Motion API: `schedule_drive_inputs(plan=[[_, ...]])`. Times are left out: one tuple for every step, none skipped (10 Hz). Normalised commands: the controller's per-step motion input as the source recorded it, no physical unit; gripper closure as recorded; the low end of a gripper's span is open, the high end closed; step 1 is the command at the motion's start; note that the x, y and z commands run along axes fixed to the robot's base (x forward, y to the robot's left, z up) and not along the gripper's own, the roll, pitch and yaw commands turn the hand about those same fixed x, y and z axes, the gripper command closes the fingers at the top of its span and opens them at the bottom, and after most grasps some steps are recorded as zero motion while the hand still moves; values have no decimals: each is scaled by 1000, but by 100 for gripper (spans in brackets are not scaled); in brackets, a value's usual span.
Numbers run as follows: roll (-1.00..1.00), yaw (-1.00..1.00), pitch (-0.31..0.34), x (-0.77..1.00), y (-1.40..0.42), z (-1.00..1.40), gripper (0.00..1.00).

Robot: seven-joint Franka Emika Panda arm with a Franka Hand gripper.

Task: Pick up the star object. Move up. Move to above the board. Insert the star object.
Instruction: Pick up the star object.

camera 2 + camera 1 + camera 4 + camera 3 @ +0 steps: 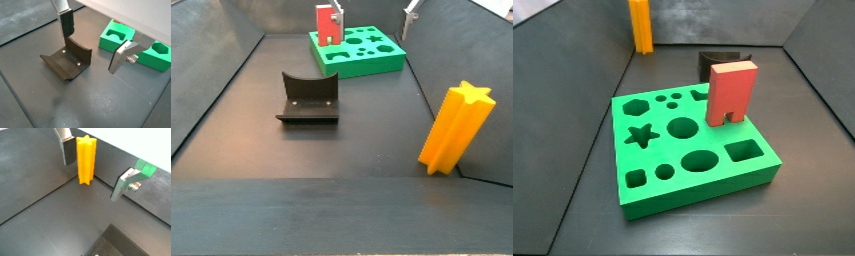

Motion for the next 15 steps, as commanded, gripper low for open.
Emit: schedule_drive_inputs(plan=[[-4, 0, 0, 0, 0, 0, 0], [0, -514, -27, -723, 220, 0, 0], [-34, -283, 0, -860, 431, -23, 0], [-67, -231, -17, -923, 451, -74, 0], [-79, -191, -27, -949, 471, -60, 0], [-93, -166, -34, -963, 480, -43, 0], [-110, -243, -66, -929, 383, -126, 0], [0, 0, 0, 0, 40, 0, 0], [-1, -271, 0, -597, 551, 0, 0], [-3, -223, 0, -726, 560, 0, 0], [-11, -171, -3, -663, 623, -14, 0], [0, -229, -14, -594, 586, 0, 0], [0, -197, -43, -577, 571, -34, 0], [0, -71, -100, -331, 394, -40, 0], [-20, 0, -74, 0, 40, -77, 0]])
